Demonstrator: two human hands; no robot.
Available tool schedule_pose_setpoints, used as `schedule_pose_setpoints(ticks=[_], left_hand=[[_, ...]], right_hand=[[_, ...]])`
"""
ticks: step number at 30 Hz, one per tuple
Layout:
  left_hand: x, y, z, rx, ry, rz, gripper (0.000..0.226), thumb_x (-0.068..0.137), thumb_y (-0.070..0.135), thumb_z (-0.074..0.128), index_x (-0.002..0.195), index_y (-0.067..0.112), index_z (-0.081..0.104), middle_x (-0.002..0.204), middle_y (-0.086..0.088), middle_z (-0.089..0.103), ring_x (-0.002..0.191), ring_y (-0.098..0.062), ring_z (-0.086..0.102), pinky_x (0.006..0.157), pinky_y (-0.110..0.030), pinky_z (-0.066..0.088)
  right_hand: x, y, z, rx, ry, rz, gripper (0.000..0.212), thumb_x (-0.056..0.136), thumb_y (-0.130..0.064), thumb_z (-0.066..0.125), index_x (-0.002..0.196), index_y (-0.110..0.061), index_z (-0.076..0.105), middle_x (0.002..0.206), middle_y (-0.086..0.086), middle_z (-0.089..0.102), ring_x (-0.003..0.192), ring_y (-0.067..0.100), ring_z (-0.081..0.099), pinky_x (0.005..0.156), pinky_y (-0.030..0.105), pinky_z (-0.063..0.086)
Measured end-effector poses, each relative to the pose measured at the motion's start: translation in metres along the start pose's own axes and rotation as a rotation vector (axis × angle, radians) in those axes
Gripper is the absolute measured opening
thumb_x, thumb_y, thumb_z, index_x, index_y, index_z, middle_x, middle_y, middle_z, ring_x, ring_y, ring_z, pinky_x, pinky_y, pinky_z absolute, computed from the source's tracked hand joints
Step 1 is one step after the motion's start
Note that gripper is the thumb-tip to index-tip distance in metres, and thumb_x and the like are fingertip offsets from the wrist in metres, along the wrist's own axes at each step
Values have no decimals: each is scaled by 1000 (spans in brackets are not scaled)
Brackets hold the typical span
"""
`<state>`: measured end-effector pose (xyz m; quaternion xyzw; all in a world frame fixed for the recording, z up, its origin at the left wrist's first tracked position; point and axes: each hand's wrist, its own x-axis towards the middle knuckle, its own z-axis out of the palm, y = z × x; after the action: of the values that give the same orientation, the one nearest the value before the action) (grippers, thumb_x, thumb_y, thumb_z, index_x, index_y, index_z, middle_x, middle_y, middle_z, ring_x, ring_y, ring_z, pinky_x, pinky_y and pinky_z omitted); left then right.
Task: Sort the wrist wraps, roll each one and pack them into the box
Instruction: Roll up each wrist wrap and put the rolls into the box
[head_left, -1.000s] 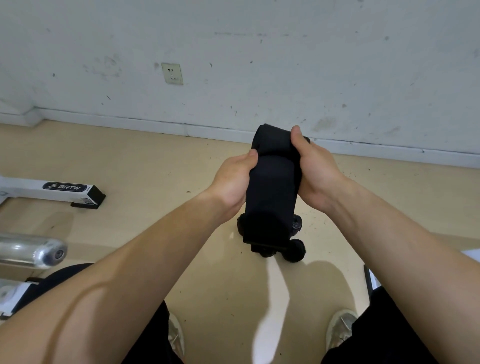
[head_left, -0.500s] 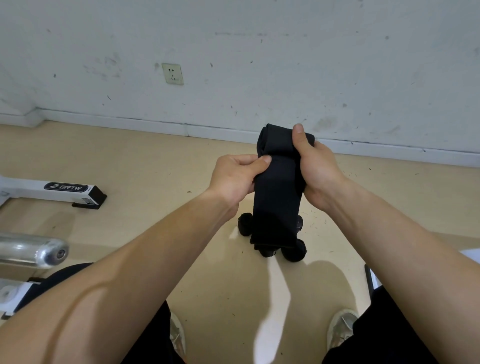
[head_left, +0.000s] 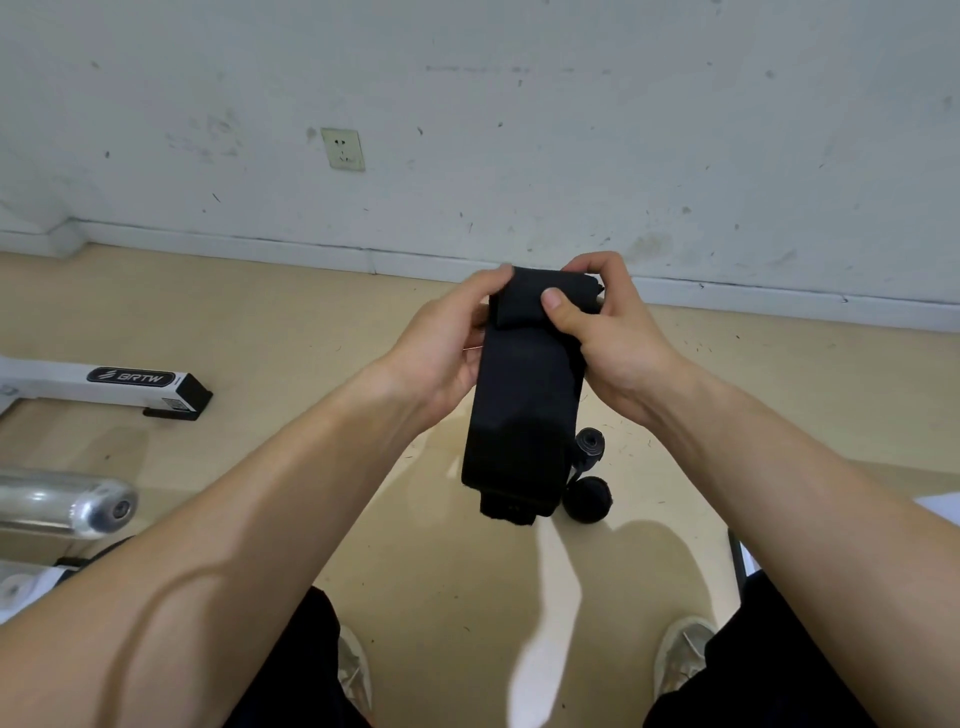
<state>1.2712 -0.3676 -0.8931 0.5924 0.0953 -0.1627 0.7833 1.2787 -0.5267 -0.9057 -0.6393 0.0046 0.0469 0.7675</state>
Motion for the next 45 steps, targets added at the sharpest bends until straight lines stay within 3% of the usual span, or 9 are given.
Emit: schedule_pose_setpoints(ticks=[4,9,14,17,22,26,32,39,45], left_hand=[[3,-7,-3,101,58,60,39,96,33,73,111,-2,75,106,-16,79,102,-31,77,93,-39,61],[5,-5,-6,155,88,88,29,99,30,70,107,2,75,103,-15,79,97,-30,78,83,-38,63],[5,-9,-3,196,112,98,31,103,32,64,110,3,72,104,-15,79,94,-29,78,82,-42,64],[5,-11,0,222,125,135,27,104,30,62,112,6,71,106,-13,79,96,-28,78,84,-43,64],[1,-12,6,68,93,79,18,107,15,55,115,4,68,112,-16,77,100,-29,76,83,-39,64],[-1,-10,7,-97,88,-51,24,103,3,52,119,-3,68,114,-20,76,101,-32,75,81,-38,63],[-2,-2,6,-193,17,-99,33,100,26,53,115,1,70,111,-17,75,105,-33,72,100,-48,57],[-1,-1,8,-120,10,-31,41,109,33,49,129,2,68,122,-17,75,112,-31,73,97,-42,59],[8,9,-8,-188,111,23,48,111,41,42,131,4,67,123,-17,74,109,-32,74,86,-42,63]], right_hand=[[-2,-3,0,7,-81,22,28,97,-5,65,113,-22,49,100,13,59,81,24,65,66,32,56],[0,-10,-3,-94,-103,106,16,101,-35,60,114,-28,53,101,-3,61,86,20,65,79,39,55],[2,-9,3,-171,-60,151,45,103,-60,41,121,-23,60,108,-2,73,100,24,74,95,50,58],[2,-9,3,-149,-36,150,45,105,-55,41,115,-20,67,104,-1,76,103,27,73,94,50,58],[3,-5,3,-104,-43,36,16,106,-31,52,114,-18,60,100,-4,60,86,15,66,78,35,56],[5,0,-1,-220,-40,-28,12,103,-20,60,113,-25,62,106,12,63,94,25,62,84,41,56],[0,0,-3,-259,-104,-48,22,99,-10,65,114,-26,62,116,23,59,92,26,63,78,36,60],[-4,3,6,13,-50,127,37,98,-28,67,129,-13,55,110,9,72,96,22,74,88,40,60],[-15,21,20,-351,-115,59,47,95,-35,70,132,-20,46,115,-3,71,102,13,72,92,36,57]])
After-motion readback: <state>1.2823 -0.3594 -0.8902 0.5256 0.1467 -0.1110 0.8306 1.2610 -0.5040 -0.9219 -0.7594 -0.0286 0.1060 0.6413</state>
